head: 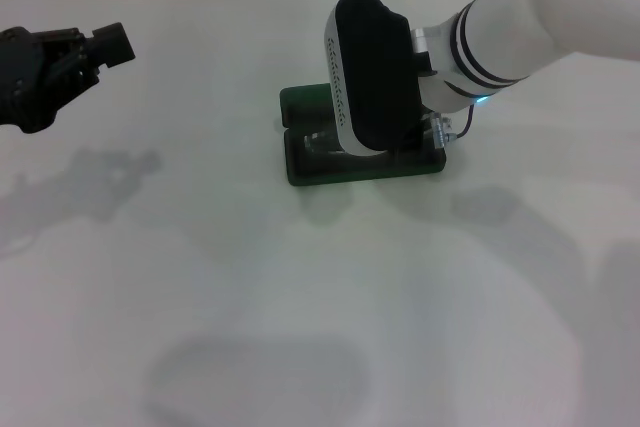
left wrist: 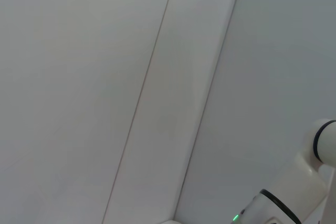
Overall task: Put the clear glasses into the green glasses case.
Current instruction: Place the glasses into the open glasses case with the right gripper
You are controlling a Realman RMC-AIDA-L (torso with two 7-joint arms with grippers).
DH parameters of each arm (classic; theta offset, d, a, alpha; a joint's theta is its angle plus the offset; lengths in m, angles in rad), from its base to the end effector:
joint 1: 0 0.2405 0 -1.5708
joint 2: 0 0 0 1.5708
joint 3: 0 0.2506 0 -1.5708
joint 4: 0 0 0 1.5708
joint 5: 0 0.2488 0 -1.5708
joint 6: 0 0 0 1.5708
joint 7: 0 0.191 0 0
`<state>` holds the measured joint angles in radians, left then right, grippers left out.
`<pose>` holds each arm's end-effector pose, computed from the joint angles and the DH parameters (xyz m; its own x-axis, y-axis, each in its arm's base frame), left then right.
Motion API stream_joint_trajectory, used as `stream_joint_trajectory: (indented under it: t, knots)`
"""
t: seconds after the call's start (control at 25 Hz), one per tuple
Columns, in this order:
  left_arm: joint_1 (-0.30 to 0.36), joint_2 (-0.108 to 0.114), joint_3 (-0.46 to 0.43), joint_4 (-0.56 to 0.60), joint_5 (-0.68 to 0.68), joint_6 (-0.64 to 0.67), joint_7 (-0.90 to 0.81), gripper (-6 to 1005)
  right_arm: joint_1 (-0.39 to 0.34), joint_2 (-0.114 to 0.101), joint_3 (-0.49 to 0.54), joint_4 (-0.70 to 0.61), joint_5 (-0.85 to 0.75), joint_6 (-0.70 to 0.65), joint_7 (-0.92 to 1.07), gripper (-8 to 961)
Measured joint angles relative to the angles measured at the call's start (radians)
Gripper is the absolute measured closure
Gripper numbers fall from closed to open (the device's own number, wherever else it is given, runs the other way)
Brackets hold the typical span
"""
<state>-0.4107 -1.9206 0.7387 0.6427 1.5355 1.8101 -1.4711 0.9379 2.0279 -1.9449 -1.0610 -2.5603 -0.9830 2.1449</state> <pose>-0.2542 0.3537 0.0712 0.5768 0.2430 0.7799 0.4689 -0.8803 -0.0724 0.0839 0.4456 -0.1508 0.8134 0.2720 0.5142 0.4513 -0.8529 -0.2627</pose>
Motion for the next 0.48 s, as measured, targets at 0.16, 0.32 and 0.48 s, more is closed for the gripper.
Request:
stream_joint_trajectory:
  t: [0.16, 0.32, 0.48]
  knots:
    - [0.001, 0.0, -0.001, 0.0, -0.001, 0.0, 0.0, 951, 0.001, 0.0, -0.002, 0.0, -0.007, 0.001, 0.001, 868]
    - [0.0, 0.0, -0.001, 0.0, -0.002, 0.0, 0.0, 950, 0.003, 0.0, -0.003, -0.002, -0.014, 0.0, 0.001, 856]
    - [0.0, 0.0, -0.001, 0.0, -0.002, 0.0, 0.0, 950, 0.002, 0.0, -0.003, -0.011, -0.014, -0.007, 0.001, 844]
